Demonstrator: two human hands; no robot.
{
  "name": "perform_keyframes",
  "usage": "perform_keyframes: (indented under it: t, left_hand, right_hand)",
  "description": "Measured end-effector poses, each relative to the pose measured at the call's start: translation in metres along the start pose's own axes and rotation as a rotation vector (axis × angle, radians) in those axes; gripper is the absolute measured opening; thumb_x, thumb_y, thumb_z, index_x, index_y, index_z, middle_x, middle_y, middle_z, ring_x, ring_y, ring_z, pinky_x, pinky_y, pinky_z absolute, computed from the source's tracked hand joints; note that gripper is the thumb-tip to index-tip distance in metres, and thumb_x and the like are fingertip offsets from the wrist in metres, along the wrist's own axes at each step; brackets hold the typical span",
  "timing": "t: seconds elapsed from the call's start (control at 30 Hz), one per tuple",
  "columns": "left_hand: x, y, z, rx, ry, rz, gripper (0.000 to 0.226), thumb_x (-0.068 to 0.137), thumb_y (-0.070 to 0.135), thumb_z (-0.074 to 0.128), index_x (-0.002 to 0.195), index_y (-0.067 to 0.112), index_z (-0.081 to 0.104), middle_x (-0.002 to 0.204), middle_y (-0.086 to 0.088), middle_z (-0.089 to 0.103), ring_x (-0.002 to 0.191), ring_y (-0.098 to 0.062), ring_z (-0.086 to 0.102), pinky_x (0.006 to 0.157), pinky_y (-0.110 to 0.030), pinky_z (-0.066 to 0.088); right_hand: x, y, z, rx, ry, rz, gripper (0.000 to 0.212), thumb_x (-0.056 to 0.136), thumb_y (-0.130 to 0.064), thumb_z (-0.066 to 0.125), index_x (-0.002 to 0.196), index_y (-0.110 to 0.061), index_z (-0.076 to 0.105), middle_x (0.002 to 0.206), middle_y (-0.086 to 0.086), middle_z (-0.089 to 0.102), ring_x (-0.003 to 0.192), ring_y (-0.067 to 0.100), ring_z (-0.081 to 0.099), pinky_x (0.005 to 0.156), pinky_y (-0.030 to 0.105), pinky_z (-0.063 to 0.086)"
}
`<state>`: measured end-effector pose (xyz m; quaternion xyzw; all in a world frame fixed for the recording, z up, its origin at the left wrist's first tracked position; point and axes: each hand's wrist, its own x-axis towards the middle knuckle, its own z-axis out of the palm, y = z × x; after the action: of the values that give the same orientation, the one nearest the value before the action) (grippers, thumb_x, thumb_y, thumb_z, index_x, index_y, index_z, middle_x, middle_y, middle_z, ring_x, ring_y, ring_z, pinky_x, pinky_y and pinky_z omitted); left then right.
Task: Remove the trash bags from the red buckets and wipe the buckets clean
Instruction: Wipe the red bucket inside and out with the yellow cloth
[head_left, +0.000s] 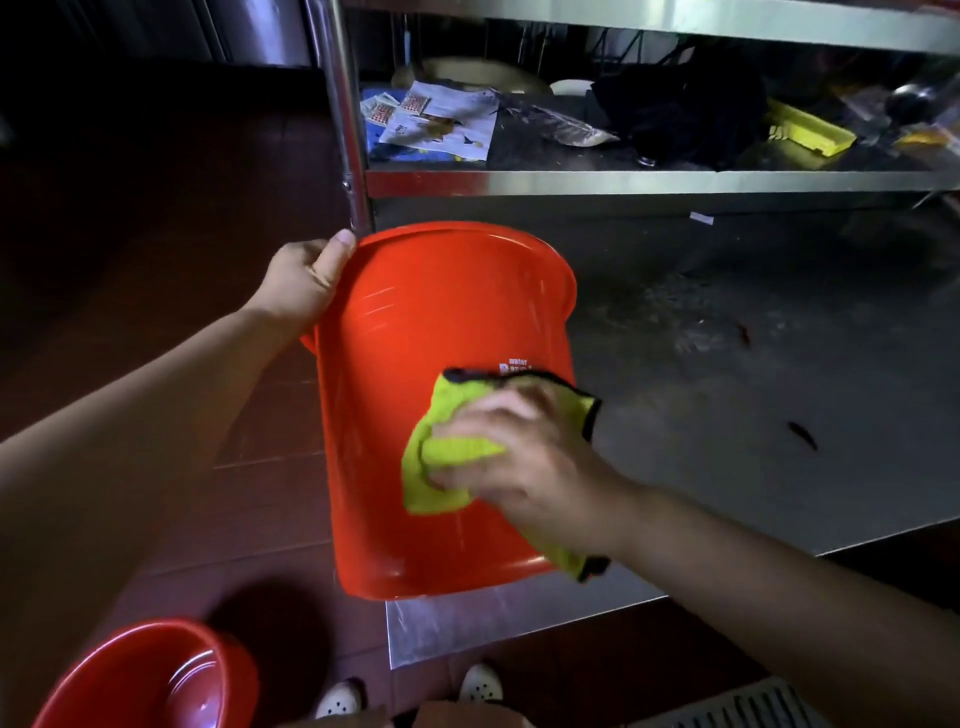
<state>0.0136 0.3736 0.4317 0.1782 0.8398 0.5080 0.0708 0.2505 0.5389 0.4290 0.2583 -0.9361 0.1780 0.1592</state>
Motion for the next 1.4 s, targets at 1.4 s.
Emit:
perform_keyframes:
  t: [1.4]
  left_hand:
    - [0.002,0.034,-0.001,0.046,-0.134,-0.062,0.047,0.07,0.074,0.047,0.089,0.037,0.068,0.104,0.003,0.07,0.102,-0.017,0.063,0.099,-0.04,0.046]
  right_hand:
    - [0.089,0.038,0.003,-0.187,0.193,0.632,0.04,0.086,-0.022,0.06,0.123,-0.038,0.06,0.135,-0.001,0.048,0.12,0.03,0.036,0.095,0.046,0.032]
